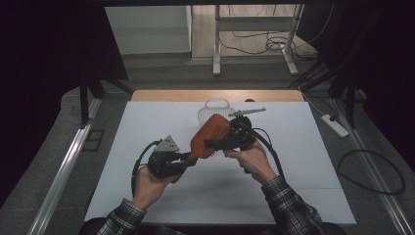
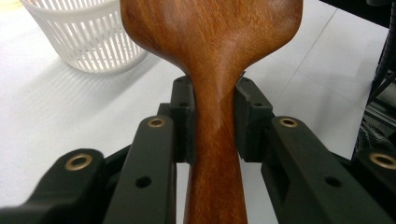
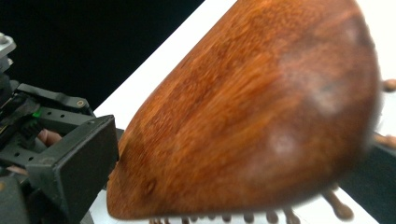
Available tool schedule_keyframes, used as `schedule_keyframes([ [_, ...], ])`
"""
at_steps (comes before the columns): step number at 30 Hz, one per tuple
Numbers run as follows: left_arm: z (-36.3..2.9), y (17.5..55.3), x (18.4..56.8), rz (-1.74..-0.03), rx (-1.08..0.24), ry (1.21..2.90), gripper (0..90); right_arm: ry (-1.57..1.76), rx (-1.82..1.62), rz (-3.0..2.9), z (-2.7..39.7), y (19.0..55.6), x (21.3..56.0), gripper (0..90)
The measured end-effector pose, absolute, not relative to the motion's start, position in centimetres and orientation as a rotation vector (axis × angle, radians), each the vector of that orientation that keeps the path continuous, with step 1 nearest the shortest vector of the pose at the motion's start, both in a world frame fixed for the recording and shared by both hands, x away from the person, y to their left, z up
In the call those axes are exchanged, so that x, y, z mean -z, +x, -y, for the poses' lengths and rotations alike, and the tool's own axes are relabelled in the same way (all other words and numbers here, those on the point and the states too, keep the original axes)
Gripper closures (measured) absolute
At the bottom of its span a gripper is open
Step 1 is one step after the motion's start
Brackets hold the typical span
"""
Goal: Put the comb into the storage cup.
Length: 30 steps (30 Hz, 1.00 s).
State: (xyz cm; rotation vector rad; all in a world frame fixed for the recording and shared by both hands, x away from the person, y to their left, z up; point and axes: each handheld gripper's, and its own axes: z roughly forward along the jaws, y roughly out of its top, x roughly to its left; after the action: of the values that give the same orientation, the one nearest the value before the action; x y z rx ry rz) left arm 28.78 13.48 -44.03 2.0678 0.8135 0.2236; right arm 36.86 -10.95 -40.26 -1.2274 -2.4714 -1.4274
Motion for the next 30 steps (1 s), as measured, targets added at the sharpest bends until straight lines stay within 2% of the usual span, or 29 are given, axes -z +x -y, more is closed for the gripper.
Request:
schedule_keyframes([
  [9,-13.2,28.7,44.0,-0.810,-0.230,2.073,72.1,-1.242,1.439,2.444,10.7,37.2,40.4,1.6],
  [15,-13.1,28.6,44.0,-0.808,-0.238,2.078,72.0,-1.216,1.469,2.419,10.7,37.0,40.3,16.1],
  [22,-13.0,28.5,44.1,-0.804,-0.240,2.071,72.1,-1.209,1.509,2.333,11.3,37.2,40.1,26.8],
  [30,-12.7,28.7,44.4,-0.799,-0.234,2.105,72.1,-1.224,1.497,2.135,12.3,37.8,40.4,43.3],
])
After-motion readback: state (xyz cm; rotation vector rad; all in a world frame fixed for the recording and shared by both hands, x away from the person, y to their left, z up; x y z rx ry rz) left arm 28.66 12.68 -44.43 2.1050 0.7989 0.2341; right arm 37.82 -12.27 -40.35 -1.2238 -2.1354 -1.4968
